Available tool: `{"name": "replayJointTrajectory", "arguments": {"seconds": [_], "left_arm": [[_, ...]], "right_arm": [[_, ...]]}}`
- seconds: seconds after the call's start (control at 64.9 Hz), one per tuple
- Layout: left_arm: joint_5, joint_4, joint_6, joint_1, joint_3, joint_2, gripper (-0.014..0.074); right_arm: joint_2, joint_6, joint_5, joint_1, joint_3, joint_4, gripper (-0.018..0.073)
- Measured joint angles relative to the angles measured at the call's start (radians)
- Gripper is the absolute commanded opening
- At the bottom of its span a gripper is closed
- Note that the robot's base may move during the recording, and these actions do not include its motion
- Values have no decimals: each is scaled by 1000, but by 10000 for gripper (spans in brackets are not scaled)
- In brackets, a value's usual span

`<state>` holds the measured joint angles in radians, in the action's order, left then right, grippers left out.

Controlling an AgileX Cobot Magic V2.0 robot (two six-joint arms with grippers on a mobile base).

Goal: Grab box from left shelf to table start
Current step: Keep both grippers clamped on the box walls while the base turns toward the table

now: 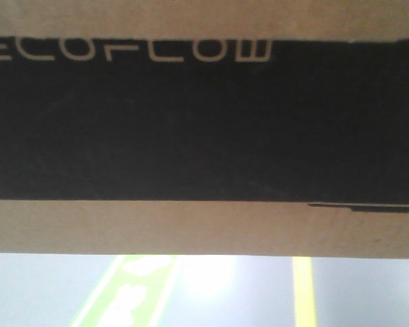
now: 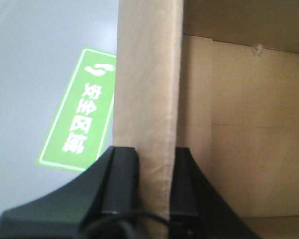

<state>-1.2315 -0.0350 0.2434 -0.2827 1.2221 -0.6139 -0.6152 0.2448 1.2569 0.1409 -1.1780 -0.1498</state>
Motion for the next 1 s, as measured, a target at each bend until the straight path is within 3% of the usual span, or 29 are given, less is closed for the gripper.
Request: {"name": "replayJointTrajectory", "arguments": {"seconds": [1.002], "left_arm": [[3,0,0,0,0,0,-102]], "right_arm": [[0,0,0,0,0,0,56]]}}
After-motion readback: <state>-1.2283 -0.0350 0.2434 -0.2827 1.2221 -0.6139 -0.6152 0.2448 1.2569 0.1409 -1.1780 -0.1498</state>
